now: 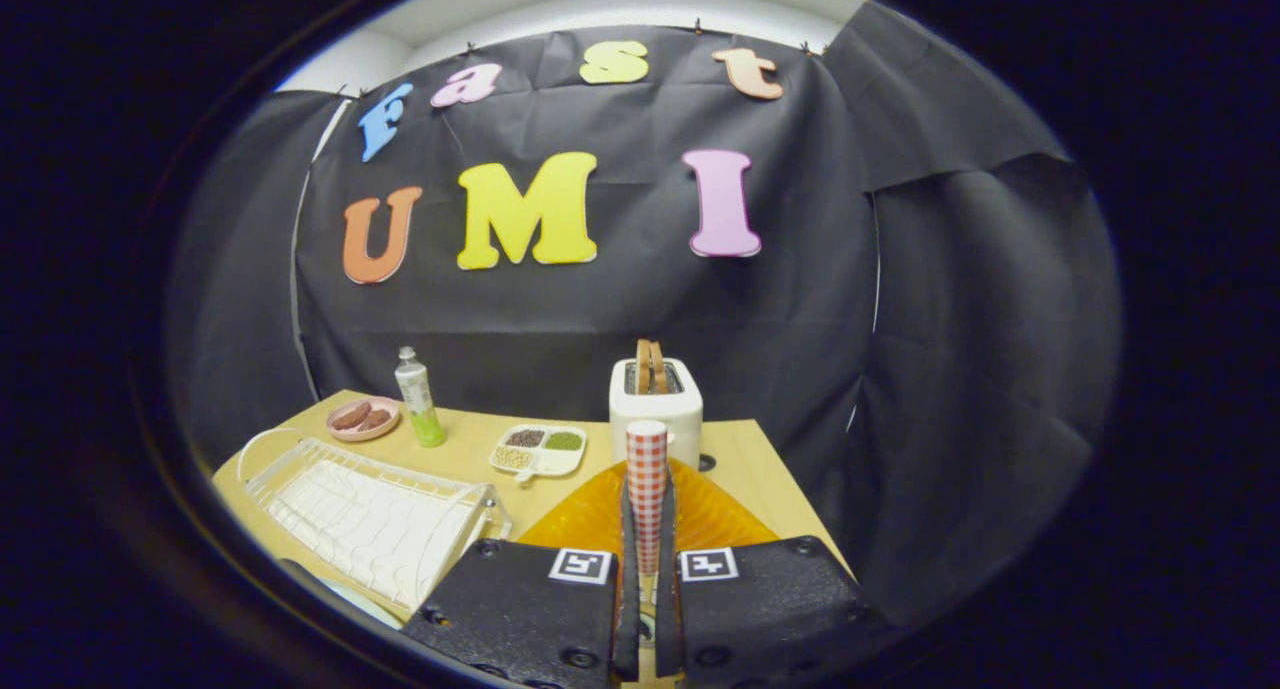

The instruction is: Take the plate from the dish rack, then take the spoon from the basket and place it into the plate.

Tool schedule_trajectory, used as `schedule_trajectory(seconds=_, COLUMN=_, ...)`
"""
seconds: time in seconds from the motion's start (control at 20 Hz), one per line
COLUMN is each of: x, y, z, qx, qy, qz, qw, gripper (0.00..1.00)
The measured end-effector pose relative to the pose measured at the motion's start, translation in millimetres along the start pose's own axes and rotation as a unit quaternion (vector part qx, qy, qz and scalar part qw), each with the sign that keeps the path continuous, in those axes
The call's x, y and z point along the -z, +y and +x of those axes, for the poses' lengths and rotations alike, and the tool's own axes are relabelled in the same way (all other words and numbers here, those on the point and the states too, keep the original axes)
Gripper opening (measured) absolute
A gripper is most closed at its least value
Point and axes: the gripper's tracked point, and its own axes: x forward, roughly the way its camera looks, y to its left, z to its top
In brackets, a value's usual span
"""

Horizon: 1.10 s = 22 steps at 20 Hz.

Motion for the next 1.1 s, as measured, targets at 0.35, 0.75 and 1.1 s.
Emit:
schedule_trajectory(seconds=0.35, x=-30.9, y=46.3, z=-89.0, qx=-0.014, qy=-0.049, qz=-0.001, qw=0.999, gripper=0.12)
schedule_trajectory(seconds=0.75, x=3.7, y=113.5, z=-176.8, qx=-0.019, qy=-0.086, qz=0.003, qw=0.996, gripper=0.11)
schedule_trajectory(seconds=1.1, x=69.9, y=192.8, z=-210.7, qx=-0.032, qy=-0.084, qz=-0.014, qw=0.996, gripper=0.12)
